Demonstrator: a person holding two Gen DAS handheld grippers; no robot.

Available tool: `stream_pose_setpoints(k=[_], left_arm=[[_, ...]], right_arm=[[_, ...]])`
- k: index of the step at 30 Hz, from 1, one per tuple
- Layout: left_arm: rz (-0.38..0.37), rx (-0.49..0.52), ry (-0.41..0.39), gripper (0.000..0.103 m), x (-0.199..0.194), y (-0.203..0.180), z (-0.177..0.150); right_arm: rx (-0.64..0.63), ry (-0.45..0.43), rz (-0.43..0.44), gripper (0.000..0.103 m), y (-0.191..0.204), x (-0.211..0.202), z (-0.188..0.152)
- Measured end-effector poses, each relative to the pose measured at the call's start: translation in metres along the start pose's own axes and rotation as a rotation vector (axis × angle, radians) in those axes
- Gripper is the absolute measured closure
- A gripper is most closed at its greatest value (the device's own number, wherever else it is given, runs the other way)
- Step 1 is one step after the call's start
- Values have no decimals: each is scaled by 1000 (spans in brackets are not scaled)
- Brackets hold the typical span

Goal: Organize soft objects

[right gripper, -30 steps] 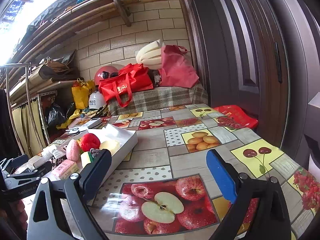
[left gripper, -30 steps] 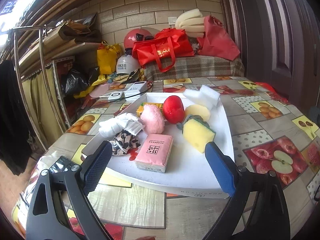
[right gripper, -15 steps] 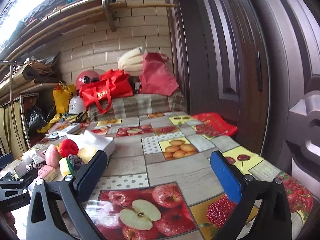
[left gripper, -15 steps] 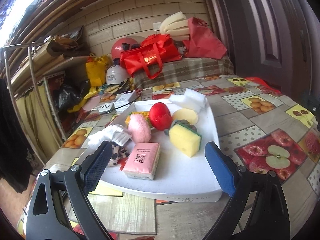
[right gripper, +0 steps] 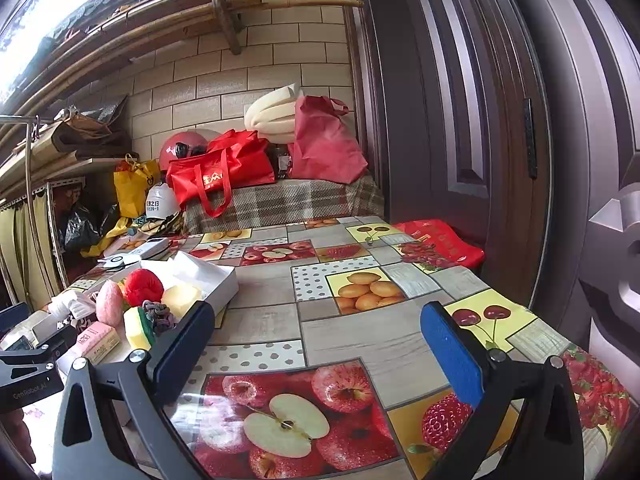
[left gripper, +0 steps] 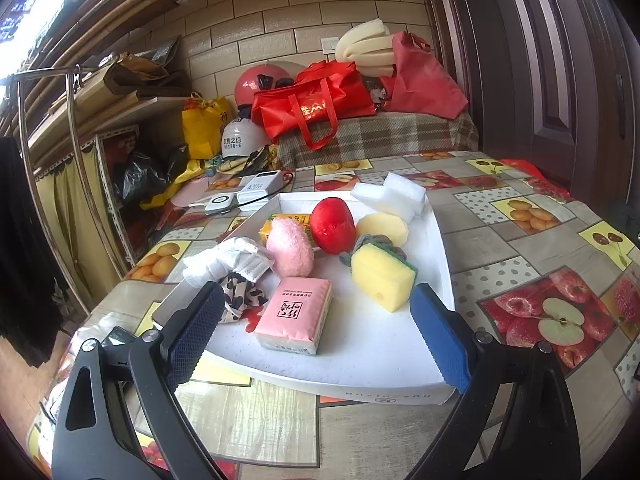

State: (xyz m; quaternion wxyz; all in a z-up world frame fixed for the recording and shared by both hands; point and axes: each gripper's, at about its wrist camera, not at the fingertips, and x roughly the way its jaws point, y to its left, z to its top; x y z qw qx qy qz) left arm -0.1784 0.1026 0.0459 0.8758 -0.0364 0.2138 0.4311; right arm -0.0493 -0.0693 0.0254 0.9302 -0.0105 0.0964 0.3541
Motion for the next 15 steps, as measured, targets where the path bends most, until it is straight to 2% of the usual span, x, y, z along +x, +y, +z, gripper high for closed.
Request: stream_pose_setpoints(k=[15], left_arm=[[-14,-19,9,8,2,2,-1]], right_arm=[[4,10,1,0,-1,3,1]])
